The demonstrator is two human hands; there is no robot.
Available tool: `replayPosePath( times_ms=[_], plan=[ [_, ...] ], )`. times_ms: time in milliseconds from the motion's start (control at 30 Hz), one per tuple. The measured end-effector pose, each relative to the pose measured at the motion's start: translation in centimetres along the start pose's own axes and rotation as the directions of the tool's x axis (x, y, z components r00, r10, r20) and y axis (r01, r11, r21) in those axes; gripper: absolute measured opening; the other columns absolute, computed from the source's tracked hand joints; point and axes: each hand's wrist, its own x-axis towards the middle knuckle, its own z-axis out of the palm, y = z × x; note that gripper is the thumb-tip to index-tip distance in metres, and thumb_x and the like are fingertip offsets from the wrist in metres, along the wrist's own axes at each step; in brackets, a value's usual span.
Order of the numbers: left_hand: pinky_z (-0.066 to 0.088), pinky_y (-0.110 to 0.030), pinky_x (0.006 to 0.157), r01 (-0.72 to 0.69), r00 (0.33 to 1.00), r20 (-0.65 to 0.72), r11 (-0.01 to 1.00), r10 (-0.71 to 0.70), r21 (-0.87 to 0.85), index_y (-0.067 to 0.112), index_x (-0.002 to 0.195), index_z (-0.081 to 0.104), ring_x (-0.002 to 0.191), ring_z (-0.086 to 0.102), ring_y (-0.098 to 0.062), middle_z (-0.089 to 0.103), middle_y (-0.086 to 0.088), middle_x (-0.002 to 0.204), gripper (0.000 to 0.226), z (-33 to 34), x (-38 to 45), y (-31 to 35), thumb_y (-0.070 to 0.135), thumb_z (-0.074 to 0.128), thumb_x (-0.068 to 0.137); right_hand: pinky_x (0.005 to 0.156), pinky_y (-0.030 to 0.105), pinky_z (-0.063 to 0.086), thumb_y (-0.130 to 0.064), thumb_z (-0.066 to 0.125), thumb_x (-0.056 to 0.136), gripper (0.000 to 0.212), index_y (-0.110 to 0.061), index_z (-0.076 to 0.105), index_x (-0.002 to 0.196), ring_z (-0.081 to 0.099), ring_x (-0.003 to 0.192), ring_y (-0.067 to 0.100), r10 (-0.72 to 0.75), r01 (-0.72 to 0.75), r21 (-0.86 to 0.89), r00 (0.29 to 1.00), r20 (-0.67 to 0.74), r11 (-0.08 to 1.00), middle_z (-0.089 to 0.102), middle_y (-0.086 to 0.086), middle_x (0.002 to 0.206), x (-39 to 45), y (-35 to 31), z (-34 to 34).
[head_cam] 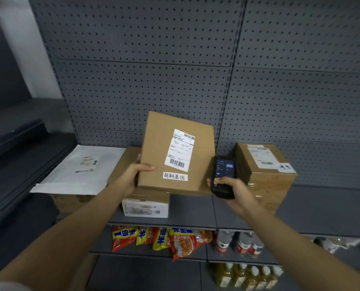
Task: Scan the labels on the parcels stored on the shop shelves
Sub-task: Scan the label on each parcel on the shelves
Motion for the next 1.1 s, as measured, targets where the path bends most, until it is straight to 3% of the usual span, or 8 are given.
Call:
replayPosePath(
  times_ms=[133, 233, 367, 500, 667, 800, 1100],
  plan=[
    [0.054, -0.036, 0.071, -0.093, 0.996, -0.019, 0.995, 0.093, -0.038, 0.013, 0.134, 0.046, 0.113, 0.061, -0.032, 0.066, -0.011, 0.121, 0.096, 5.1, -1.9, -2.5, 0.012, 0.082, 0.045, 0.055, 0.027, 0.056, 0.011, 0.056, 0.082, 0.049, -0.002, 0.049, 0.128, 0.069, 0.08, 0.024, -0.018, 0.015, -0.077, 0.999, -0.031, 0.997, 0.062, 0.021, 0.11, -5.1, -1.7, -3.7],
    [0.053, -0.038, 0.073, -0.124, 0.992, -0.026, 0.992, 0.123, -0.034, 0.018, 0.134, 0.042, 0.109, 0.059, -0.029, 0.064, -0.008, 0.12, 0.093, 8.5, -3.5, -4.0, 0.005, 0.078, 0.048, 0.066, 0.03, 0.056, 0.009, 0.056, 0.082, 0.044, -0.002, 0.055, 0.125, 0.068, 0.086, 0.023, -0.052, 0.049, -0.176, 0.999, -0.013, 0.983, 0.067, 0.018, 0.104, -8.3, -2.6, -5.6],
    [0.05, -0.042, 0.076, -0.137, 0.99, -0.034, 0.991, 0.136, -0.011, 0.028, 0.139, 0.032, 0.11, 0.055, -0.022, 0.058, -0.003, 0.124, 0.104, 11.1, -4.9, -5.4, 0.0, 0.079, 0.051, 0.082, 0.036, 0.055, 0.006, 0.061, 0.081, 0.045, -0.007, 0.057, 0.123, 0.066, 0.102, 0.029, -0.022, 0.025, -0.208, 1.0, 0.016, 0.978, 0.068, 0.02, 0.114, -11.5, -3.2, -6.8],
    [0.048, -0.052, 0.096, -0.163, 0.986, 0.017, 0.986, 0.164, -0.015, 0.024, 0.145, 0.032, 0.12, 0.053, -0.027, 0.056, -0.006, 0.132, 0.121, 12.5, -5.3, -5.5, 0.001, 0.087, 0.04, 0.088, 0.036, 0.055, 0.006, 0.06, 0.082, 0.042, -0.005, 0.056, 0.123, 0.067, 0.101, 0.03, 0.01, 0.008, -0.2, 0.996, 0.089, 0.98, 0.067, 0.023, 0.117, -14.6, -3.9, -7.3],
    [0.045, -0.047, 0.1, -0.17, 0.985, 0.024, 0.985, 0.17, -0.001, 0.023, 0.147, 0.023, 0.115, 0.05, -0.024, 0.054, -0.002, 0.124, 0.111, 13.8, -5.0, -5.8, -0.018, 0.074, 0.058, 0.085, 0.033, 0.053, 0.003, 0.057, 0.085, 0.032, -0.007, 0.058, 0.115, 0.069, 0.093, 0.023, 0.104, -0.064, -0.256, 0.984, 0.144, 0.964, 0.073, 0.013, 0.096, -17.2, -4.0, -6.8],
    [0.047, -0.044, 0.097, -0.134, 0.989, 0.056, 0.991, 0.134, -0.001, 0.022, 0.147, 0.024, 0.121, 0.049, -0.028, 0.051, -0.007, 0.132, 0.122, 13.9, -4.7, -6.2, -0.012, 0.081, 0.044, 0.092, 0.032, 0.05, 0.003, 0.054, 0.085, 0.03, -0.002, 0.055, 0.115, 0.068, 0.092, 0.023, 0.19, -0.148, -0.232, 0.966, 0.173, 0.961, 0.075, 0.01, 0.085, -18.6, -3.5, -6.0],
    [0.043, -0.044, 0.103, -0.118, 0.99, 0.08, 0.993, 0.117, 0.013, 0.021, 0.148, 0.022, 0.119, 0.048, -0.026, 0.053, 0.0, 0.12, 0.113, 13.3, -4.3, -7.0, -0.017, 0.074, 0.056, 0.081, 0.031, 0.059, 0.003, 0.061, 0.076, 0.049, 0.008, 0.048, 0.123, 0.072, 0.085, 0.028, 0.221, -0.212, -0.068, 0.961, 0.168, 0.975, 0.073, 0.023, 0.092, -19.6, -2.8, -4.3]
  ],
)
